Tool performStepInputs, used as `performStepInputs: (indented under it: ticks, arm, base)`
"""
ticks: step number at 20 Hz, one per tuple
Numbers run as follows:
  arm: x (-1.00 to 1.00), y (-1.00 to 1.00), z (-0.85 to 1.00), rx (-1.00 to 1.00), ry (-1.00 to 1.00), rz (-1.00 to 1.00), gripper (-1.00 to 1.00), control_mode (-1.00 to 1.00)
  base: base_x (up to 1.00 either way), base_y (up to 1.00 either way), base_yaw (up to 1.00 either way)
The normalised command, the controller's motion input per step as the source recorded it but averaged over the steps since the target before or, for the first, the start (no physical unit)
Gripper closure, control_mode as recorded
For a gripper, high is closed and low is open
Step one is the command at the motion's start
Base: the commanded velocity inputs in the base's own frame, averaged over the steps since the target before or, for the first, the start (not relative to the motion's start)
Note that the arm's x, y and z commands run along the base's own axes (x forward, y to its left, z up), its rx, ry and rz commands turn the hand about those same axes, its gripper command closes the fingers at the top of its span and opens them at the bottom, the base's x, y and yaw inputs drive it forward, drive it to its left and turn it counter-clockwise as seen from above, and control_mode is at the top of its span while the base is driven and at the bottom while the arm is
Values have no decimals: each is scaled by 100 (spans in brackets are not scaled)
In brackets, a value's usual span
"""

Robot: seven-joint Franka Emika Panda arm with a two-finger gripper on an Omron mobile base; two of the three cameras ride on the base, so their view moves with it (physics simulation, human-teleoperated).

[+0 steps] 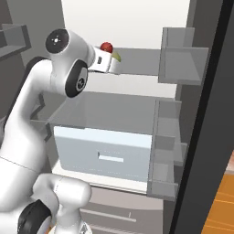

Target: Take the lemon wedge from the fridge and place it on the plate with fish on the dining counter.

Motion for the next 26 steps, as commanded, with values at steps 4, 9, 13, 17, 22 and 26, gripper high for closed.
performStepInputs:
  ticks: [4, 9, 13, 17, 22, 26]
  arm:
    - [65, 16, 0, -3, 0, 14, -100, -100]
    - [50, 2, 0, -1, 0, 18, -100, -100]
    - [38, 0, 5, -3, 0, 16, -100, -100]
    - [51, 1, 0, -3, 0, 6, -100, -100]
    - [52, 0, -1, -8, 0, 0, -100, -100]
    - [51, 0, 0, -8, 0, 0, -100, -100]
  base:
    - [0, 0, 0]
    - [0, 0, 0]
    - [0, 0, 0]
    - [0, 0, 0]
    - [0, 0, 0]
    - [0, 0, 0]
